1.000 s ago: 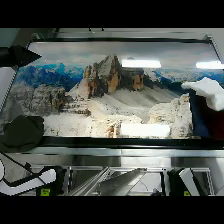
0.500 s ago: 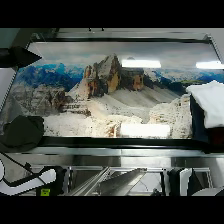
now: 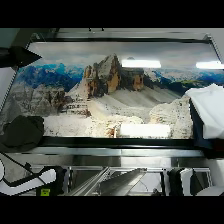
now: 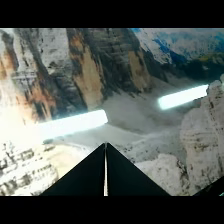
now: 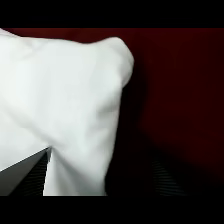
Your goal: Fold the shirts.
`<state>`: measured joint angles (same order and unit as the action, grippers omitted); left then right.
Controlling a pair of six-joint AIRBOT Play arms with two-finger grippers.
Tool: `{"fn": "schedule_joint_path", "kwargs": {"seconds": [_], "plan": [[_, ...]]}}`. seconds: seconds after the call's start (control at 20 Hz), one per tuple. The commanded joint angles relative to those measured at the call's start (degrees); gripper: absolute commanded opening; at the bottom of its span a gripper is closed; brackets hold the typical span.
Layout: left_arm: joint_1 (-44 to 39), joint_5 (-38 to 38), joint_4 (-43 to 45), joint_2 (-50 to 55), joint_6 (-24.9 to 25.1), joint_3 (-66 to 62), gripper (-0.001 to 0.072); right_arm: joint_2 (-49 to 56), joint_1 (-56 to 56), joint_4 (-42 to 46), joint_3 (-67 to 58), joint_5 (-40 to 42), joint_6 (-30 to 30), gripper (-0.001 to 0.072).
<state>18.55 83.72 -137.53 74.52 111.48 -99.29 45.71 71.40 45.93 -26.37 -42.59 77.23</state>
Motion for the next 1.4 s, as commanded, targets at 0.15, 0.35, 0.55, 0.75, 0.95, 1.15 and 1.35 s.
{"fn": "schedule_joint_path", "kwargs": {"seconds": [0.15, 0.35, 0.55, 0.75, 0.95, 1.15, 1.35], "plan": [[0.1, -2.3, -0.2, 0.0, -0.1, 0.0, 0.0013, 0.2, -4.7, 0.4, -17.4, -13.8, -7.4, 0.0439], [0.0, -1.6, -1.0, -0.3, -0.9, 0.0, 0.0012, 0.2, -13.6, 0.5, -29.8, -22.6, -2.8, 0.0422], [-1.6, 0.4, -1.4, -3.6, -1.0, 0.0, 0.0012, -0.5, -26.8, -0.9, -32.5, -27.0, -1.7, 0.0039], [-6.0, 1.7, 3.7, -12.0, -1.1, 9.4, 0.0011, -1.4, -42.8, 2.4, -27.9, -31.6, -0.4, 0.0027], [-8.9, 0.4, 5.6, -25.9, -2.6, 32.8, 0.0011, -6.0, -55.9, 9.0, -15.1, -30.9, 2.3, 0.0027], [-12.0, -2.1, 5.5, -36.7, -4.2, 52.7, 0.0011, -7.0, -58.7, 10.9, -10.5, -29.9, 2.1, 0.0027], [-15.5, -4.9, 5.6, -42.4, -5.1, 61.8, 0.0012, -7.0, -58.7, 10.9, -10.4, -29.8, 2.3, 0.0027]]}}
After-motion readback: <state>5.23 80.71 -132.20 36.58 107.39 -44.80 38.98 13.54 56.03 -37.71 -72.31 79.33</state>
